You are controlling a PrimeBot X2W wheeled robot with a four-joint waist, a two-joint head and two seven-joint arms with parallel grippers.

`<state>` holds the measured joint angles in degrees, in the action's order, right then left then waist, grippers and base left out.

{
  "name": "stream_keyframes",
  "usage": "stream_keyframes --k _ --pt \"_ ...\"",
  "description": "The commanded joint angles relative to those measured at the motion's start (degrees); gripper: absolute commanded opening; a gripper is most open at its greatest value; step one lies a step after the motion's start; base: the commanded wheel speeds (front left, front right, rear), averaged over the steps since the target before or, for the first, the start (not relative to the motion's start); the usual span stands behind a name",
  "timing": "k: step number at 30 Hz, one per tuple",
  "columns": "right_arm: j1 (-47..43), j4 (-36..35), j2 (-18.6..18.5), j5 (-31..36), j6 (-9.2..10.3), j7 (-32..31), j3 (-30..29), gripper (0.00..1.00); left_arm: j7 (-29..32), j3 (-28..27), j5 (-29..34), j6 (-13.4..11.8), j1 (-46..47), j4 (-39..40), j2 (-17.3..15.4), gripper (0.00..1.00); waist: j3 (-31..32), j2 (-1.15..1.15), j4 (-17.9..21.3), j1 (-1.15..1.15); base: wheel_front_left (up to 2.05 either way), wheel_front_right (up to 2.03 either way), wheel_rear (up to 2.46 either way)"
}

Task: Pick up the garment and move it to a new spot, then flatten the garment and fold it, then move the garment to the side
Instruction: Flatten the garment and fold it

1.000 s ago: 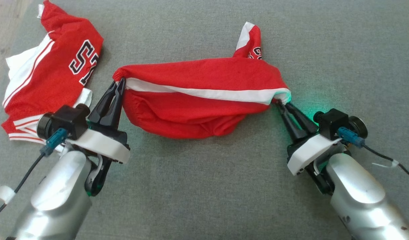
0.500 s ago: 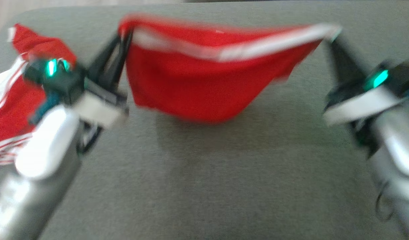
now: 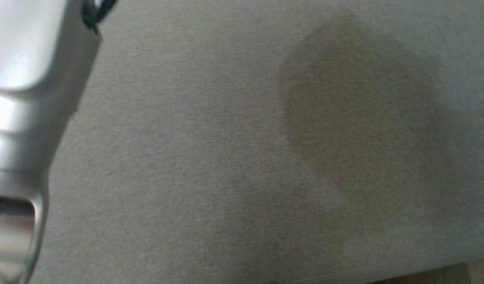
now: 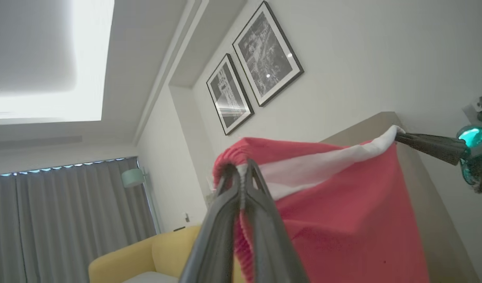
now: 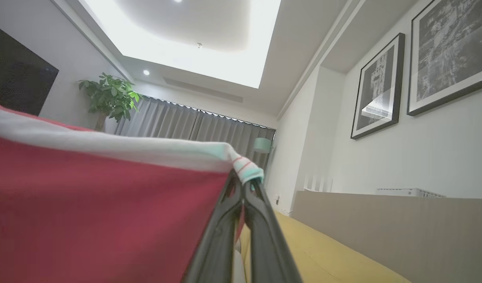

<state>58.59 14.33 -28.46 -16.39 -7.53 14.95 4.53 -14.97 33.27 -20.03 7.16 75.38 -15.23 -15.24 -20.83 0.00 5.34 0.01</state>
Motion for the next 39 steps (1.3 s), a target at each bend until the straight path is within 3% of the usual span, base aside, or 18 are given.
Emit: stream_keyframes --k 1,7,16,22,26,31,36,39 --pt "-2.7 -2.0 -0.1 0.3 0.04 0.1 -0.5 0.0 0.0 -1.2 0.2 0.3 -1.7 1.7 -2.1 0.0 -0.7 0.0 1.1 -0.01 0.0 0.0 0.0" --pt "-21.3 -6.6 1.9 -1.3 0.04 0.1 -1.9 0.0 0.0 5.6 -3.2 0.3 -18.3 5.1 -4.7 0.0 0.4 0.0 1.2 -0.01 0.0 0.0 0.0" --pt "-52.9 -21.6 10.6 -1.4 0.04 -3.3 -9.3 0.0 0.0 6.7 -3.4 0.3 -49.7 9.4 -6.4 0.0 2.1 0.0 1.2 -0.01 0.0 0.0 0.0" --pt "-65.9 -32.7 14.6 -0.2 0.04 -7.2 -14.6 0.0 0.0 9.1 -3.0 0.3 -59.4 11.6 -6.9 0.0 2.5 0.0 -0.3 -0.01 0.0 0.0 0.0" --pt "-65.3 -34.6 14.2 1.4 0.04 -9.8 -16.9 0.0 0.0 10.5 -3.9 0.3 -57.3 12.5 -6.2 0.0 2.2 0.0 -2.5 -0.01 0.0 0.0 0.0" --pt "-57.8 -29.9 10.5 3.1 0.04 -14.6 -16.8 0.0 0.0 12.5 -7.7 0.3 -48.4 10.5 -2.6 0.0 0.3 0.0 -6.2 -0.01 0.0 0.0 0.0" --pt "-48.2 -23.6 6.5 1.7 0.04 -18.2 -15.0 0.0 0.6 15.3 -10.8 0.3 -37.6 4.1 0.7 0.0 -2.6 0.0 -9.2 -0.01 0.0 0.0 0.0" --pt "-40.4 -17.8 3.0 0.3 0.04 -19.7 -12.8 0.0 2.1 14.2 -12.3 0.3 -31.8 -3.4 3.6 0.0 -4.4 0.0 -10.5 -0.01 0.0 0.0 0.0"
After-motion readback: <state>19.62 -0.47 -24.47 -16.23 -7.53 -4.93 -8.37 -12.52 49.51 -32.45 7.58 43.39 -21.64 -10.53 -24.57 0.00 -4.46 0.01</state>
